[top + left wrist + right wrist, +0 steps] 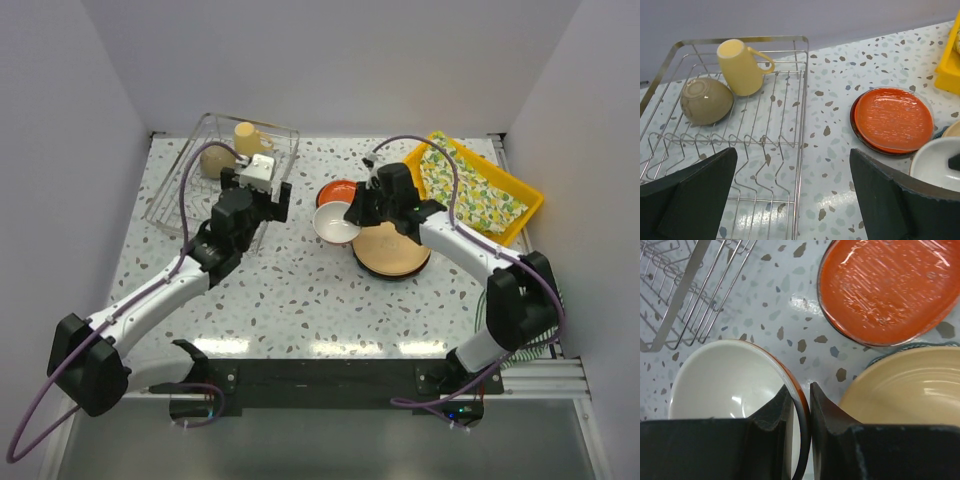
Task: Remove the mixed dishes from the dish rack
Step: Place the bowl at the center of the board.
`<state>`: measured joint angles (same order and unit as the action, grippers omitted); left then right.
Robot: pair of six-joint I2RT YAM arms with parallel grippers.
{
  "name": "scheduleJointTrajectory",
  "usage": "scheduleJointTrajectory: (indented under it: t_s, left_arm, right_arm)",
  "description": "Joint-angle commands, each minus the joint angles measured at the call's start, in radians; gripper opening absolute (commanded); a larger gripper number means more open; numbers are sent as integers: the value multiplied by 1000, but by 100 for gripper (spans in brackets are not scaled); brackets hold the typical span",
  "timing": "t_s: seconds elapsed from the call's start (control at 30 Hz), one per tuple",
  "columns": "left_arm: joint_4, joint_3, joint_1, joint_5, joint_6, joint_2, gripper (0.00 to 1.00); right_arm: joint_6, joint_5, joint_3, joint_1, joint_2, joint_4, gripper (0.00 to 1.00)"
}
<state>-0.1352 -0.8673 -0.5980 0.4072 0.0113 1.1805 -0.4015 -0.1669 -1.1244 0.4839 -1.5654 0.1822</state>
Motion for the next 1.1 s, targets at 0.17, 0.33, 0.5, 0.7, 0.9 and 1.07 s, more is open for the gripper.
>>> scheduleJointTrajectory:
  t_s: [0.17,0.33,0.5,0.7,0.9,1.07]
  left_arm:
    - [218,-81,73,-5,217,-10,100]
    - [290,-111,93,-11,253,7,100]
    - [330,-133,96,-7,250,11,100]
    - [344,-145,99,-13,248,19,100]
    - [342,-159,99,-24,248,36,100]
    - [342,-164,99,-25,246,38,100]
  right_arm:
    - [61,-22,101,91,-65,-374,0]
    - [64,-31,150,96,-116,-440,0]
    - [73,-37,187,107,-171,-497,5]
    - [92,-20,209,117,-202,-518,13]
    - [119,-8,207,128,-196,-486,39]
    - [135,24,212,130,-160,-448,49]
